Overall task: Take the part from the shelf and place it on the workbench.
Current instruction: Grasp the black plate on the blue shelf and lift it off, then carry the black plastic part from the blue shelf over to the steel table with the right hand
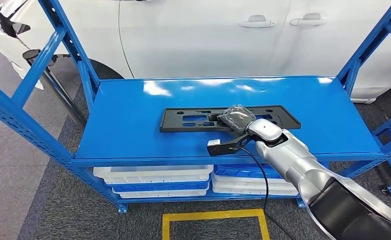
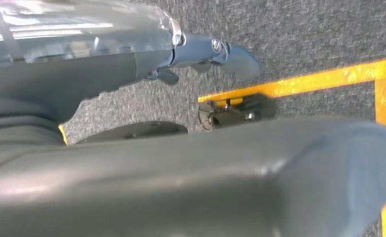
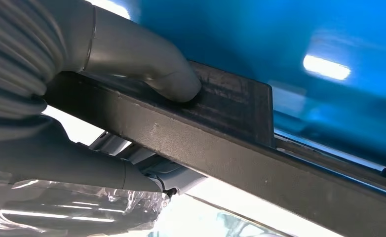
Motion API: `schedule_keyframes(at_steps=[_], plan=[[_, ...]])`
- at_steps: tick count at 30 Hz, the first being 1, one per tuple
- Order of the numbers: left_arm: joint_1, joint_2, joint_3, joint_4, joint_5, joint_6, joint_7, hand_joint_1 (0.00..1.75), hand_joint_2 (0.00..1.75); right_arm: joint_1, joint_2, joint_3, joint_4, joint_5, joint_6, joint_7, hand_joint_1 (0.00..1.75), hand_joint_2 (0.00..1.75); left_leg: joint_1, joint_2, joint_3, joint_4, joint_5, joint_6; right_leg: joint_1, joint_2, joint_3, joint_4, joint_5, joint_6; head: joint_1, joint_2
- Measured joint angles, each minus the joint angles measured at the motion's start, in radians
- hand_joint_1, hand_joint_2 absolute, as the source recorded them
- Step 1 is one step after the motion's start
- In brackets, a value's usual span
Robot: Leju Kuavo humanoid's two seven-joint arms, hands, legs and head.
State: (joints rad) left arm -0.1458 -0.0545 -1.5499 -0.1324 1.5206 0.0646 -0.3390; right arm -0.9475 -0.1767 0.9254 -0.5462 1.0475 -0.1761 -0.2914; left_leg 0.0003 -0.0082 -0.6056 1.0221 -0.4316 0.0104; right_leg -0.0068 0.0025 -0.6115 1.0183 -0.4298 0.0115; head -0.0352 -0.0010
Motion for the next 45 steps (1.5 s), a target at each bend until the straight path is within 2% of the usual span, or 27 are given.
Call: schedule_keyframes(at_steps=[2, 5, 6, 7, 8, 11, 13, 15, 17, 20, 21, 22, 23, 24, 26, 27, 28, 31, 33, 36, 37, 38, 39, 40, 42, 43, 45], plan=[[-0.001, 0.000, 0.000, 0.000, 0.000, 0.000, 0.001, 0.00, 0.00, -0.001, -0.001, 0.002, -0.002, -0.009, -0.003, -0.002, 1.75, 1.75, 0.002, 0.001, -0.011, 0.031, -0.024, -0.011, -0.004, -0.001, 0.004, -0.006, 0.004, -0.012, 0.000, 0.000], [0.000, 0.000, 0.000, 0.000, 0.000, 0.002, 0.005, 0.00, 0.00, 0.002, -0.007, 0.003, -0.013, -0.034, -0.008, -0.010, 1.75, 1.75, 0.008, 0.002, -0.086, 0.203, -0.112, -0.023, -0.006, -0.003, 0.005, -0.009, 0.005, -0.020, 0.000, 0.000], [0.001, 0.000, 0.000, 0.000, 0.001, 0.002, 0.007, 0.00, 0.00, 0.005, -0.012, 0.003, -0.020, -0.045, -0.009, -0.016, 1.75, 1.75, 0.010, 0.002, -0.111, 0.256, -0.130, -0.026, -0.006, -0.003, 0.005, -0.008, 0.005, -0.020, 0.000, 0.000], [0.002, 0.000, 0.000, 0.000, 0.002, 0.003, 0.009, 0.00, 0.00, 0.010, -0.020, 0.002, -0.036, -0.061, -0.007, -0.023, 1.75, 1.75, 0.011, 0.002, -0.122, 0.279, -0.128, -0.028, -0.006, -0.003, 0.005, -0.007, 0.005, -0.020, 0.000, 0.000], [0.002, 0.000, 0.000, 0.000, 0.003, 0.004, 0.010, 0.00, 0.00, 0.015, -0.033, -0.002, -0.062, -0.081, 0.003, -0.031, 1.75, 1.75, 0.013, 0.002, -0.114, 0.262, -0.108, -0.028, -0.007, -0.002, 0.005, -0.006, 0.004, -0.019, 0.000, 0.000], [0.002, 0.001, 0.000, 0.000, 0.006, 0.003, 0.012, 0.00, 0.00, 0.028, -0.092, -0.031, -0.197, -0.183, 0.085, -0.053, 1.75, 1.75, 0.013, 0.002, -0.031, 0.080, -0.020, -0.021, -0.006, 0.000, 0.003, 0.001, -0.001, -0.009, 0.000, 0.000], [0.003, 0.002, 0.000, 0.000, 0.006, 0.001, 0.014, 0.00, 0.00, 0.030, -0.144, -0.068, -0.313, -0.285, 0.163, -0.075, 1.75, 1.75, 0.010, 0.001, -0.005, 0.017, -0.007, -0.011, -0.004, 0.001, -0.004, 0.004, 0.000, 0.003, 0.000, 0.000], [0.006, 0.003, 0.000, 0.000, 0.007, 0.000, 0.018, 0.00, 0.00, 0.026, -0.193, -0.110, -0.422, -0.380, 0.232, -0.093, 1.75, 1.75, 0.007, 0.000, -0.005, 0.010, -0.006, 0.001, -0.006, 0.001, -0.008, 0.002, 0.002, 0.016, 0.000, 0.000], [0.007, 0.004, 0.000, 0.000, 0.008, 0.000, 0.021, 0.00, 0.00, 0.007, -0.234, -0.148, -0.515, -0.459, 0.297, -0.103, 1.75, 1.75, 0.005, 0.001, -0.003, -0.003, 0.002, 0.016, -0.010, 0.000, -0.019, 0.025, -0.022, 0.023, 0.000, 0.000], [0.002, 0.004, 0.000, 0.000, 0.011, -0.001, 0.022, 0.00, 0.00, -0.075, -0.279, -0.186, -0.617, -0.559, 0.387, -0.101, 1.75, 1.75, -0.001, 0.001, -0.006, -0.010, 0.009, 0.029, -0.011, 0.001, -0.089, 0.196, -0.124, 0.020, 0.000, 0.000], [0.002, 0.004, 0.000, 0.000, 0.012, -0.001, 0.022, 0.00, 0.00, -0.109, -0.288, -0.193, -0.638, -0.588, 0.409, -0.091, 1.75, 1.75, -0.003, 0.002, -0.007, -0.010, 0.010, 0.030, -0.010, 0.001, -0.114, 0.257, -0.147, 0.020, 0.000, 0.000], [0.001, 0.004, 0.000, 0.000, 0.014, -0.001, 0.021, 0.00, 0.00, -0.145, -0.294, -0.197, -0.657, -0.618, 0.428, -0.078, 1.75, 1.75, -0.004, 0.002, -0.007, -0.009, 0.010, 0.030, -0.009, 0.001, -0.126, 0.289, -0.151, 0.020, 0.000, 0.000], [0.000, 0.005, 0.000, 0.000, 0.016, -0.001, 0.020, 0.00, 0.00, -0.182, -0.297, -0.198, -0.674, -0.651, 0.447, -0.060, 1.75, 1.75, -0.005, 0.002, -0.007, -0.008, 0.009, 0.030, -0.009, 0.001, -0.121, 0.283, -0.135, 0.021, 0.000, 0.000], [-0.002, 0.005, 0.001, 0.000, 0.018, -0.001, 0.019, 0.00, 0.00, -0.221, -0.299, -0.197, -0.690, -0.690, 0.466, -0.040, 1.75, 1.75, -0.004, 0.001, -0.006, -0.006, 0.008, 0.029, -0.010, 0.000, -0.098, 0.237, -0.102, 0.023, 0.000, 0.000], [-0.008, 0.005, 0.002, 0.000, 0.023, 0.001, 0.018, 0.00, 0.00, -0.295, -0.299, -0.198, -0.720, -0.781, 0.499, -0.004, 1.75, 1.75, -0.006, 0.000, -0.008, -0.001, 0.005, 0.023, -0.012, -0.001, -0.034, 0.099, -0.035, 0.026, 0.000, 0.000], [-0.010, 0.006, 0.002, 0.000, 0.025, 0.003, 0.019, 0.00, 0.00, -0.326, -0.299, -0.201, -0.732, -0.834, 0.512, 0.011, 1.75, 1.75, -0.007, -0.001, -0.010, 0.003, 0.004, 0.020, -0.012, -0.001, -0.011, 0.048, -0.020, 0.024, 0.000, 0.000], [-0.012, 0.006, 0.003, 0.000, 0.027, 0.004, 0.021, 0.00, 0.00, -0.351, -0.297, -0.207, -0.743, -0.891, 0.519, 0.022, 1.75, 1.75, -0.008, -0.002, -0.012, 0.005, 0.004, 0.016, -0.011, 0.000, 0.001, 0.021, -0.018, 0.021, 0.000, 0.000], [-0.016, 0.006, 0.006, 0.000, 0.030, 0.008, 0.030, 0.00, 0.00, -0.381, -0.292, -0.243, -0.782, -1.063, 0.524, 0.035, 1.75, 1.75, -0.005, -0.003, -0.015, 0.009, 0.001, 0.000, -0.006, 0.000, 0.006, 0.009, -0.021, 0.001, 0.000, 0.000], [-0.018, 0.006, 0.009, 0.000, 0.033, 0.011, 0.035, 0.00, 0.00, -0.374, -0.286, -0.280, -0.817, -1.171, 0.518, 0.025, 1.75, 1.75, -0.002, -0.001, -0.034, 0.055, -0.030, -0.011, -0.008, -0.002, 0.011, 0.004, -0.018, -0.012, 0.000, 0.000], [-0.015, 0.006, 0.019, 0.000, 0.034, 0.020, 0.036, 0.00, 0.00, -0.298, -0.275, -0.348, -0.890, -1.335, 0.505, -0.009, 1.75, 1.75, 0.003, 0.002, -0.116, 0.241, -0.109, -0.019, -0.006, -0.004, 0.018, 0.002, -0.020, -0.021, 0.000, 0.000], [-0.013, 0.006, 0.024, 0.000, 0.034, 0.022, 0.035, 0.00, 0.00, -0.251, -0.270, -0.374, -0.922, -1.385, 0.501, -0.024, 1.75, 1.75, 0.004, 0.002, -0.137, 0.283, -0.117, -0.019, -0.004, -0.004, 0.021, 0.002, -0.022, -0.022, 0.000, 0.000], [-0.011, 0.006, 0.029, 0.000, 0.034, 0.023, 0.034, 0.00, 0.00, -0.195, -0.265, -0.401, -0.960, -1.427, 0.499, -0.044, 1.75, 1.75, 0.004, 0.002, -0.141, 0.289, -0.106, -0.018, -0.003, -0.003, 0.024, 0.002, -0.023, -0.023, 0.000, 0.000], [-0.009, 0.006, 0.033, 0.000, 0.034, 0.023, 0.032, 0.00, 0.00, -0.136, -0.261, -0.426, -0.997, -1.455, 0.498, -0.065, 1.75, 1.75, 0.004, 0.002, -0.125, 0.251, -0.078, -0.015, -0.003, -0.002, 0.028, 0.002, -0.025, -0.022, 0.000, 0.000], [-0.008, 0.006, 0.037, 0.000, 0.034, 0.023, 0.030, 0.00, 0.00, -0.076, -0.256, -0.449, -1.034, -1.477, 0.499, -0.089, 1.75, 1.75, 0.004, 0.002, -0.094, 0.184, -0.040, -0.011, -0.002, -0.002, 0.033, 0.002, -0.028, -0.020, 0.000, 0.000], [-0.008, 0.007, 0.043, 0.000, 0.034, 0.025, 0.024, 0.00, 0.00, 0.058, -0.244, -0.494, -1.108, -1.514, 0.512, -0.152, 1.75, 1.75, 0.001, 0.001, -0.028, 0.055, 0.003, -0.001, 0.001, -0.003, 0.039, 0.002, -0.034, -0.014, 0.000, 0.000], [-0.007, 0.007, 0.046, 0.000, 0.034, 0.025, 0.020, 0.00, 0.00, 0.128, -0.236, -0.514, -1.143, -1.528, 0.523, -0.189, 1.75, 1.75, 0.000, 0.000, -0.011, 0.020, 0.008, 0.002, 0.003, -0.004, 0.041, 0.001, -0.036, -0.010, 0.000, 0.000], [-0.002, 0.007, 0.051, 0.000, 0.034, 0.027, 0.012, 0.00, 0.00, 0.270, -0.212, -0.538, -1.203, -1.536, 0.545, -0.257, 1.75, 1.75, -0.002, -0.002, -0.004, 0.003, 0.004, 0.008, 0.004, -0.006, 0.042, -0.003, -0.035, 0.000, 0.000, 0.000]])
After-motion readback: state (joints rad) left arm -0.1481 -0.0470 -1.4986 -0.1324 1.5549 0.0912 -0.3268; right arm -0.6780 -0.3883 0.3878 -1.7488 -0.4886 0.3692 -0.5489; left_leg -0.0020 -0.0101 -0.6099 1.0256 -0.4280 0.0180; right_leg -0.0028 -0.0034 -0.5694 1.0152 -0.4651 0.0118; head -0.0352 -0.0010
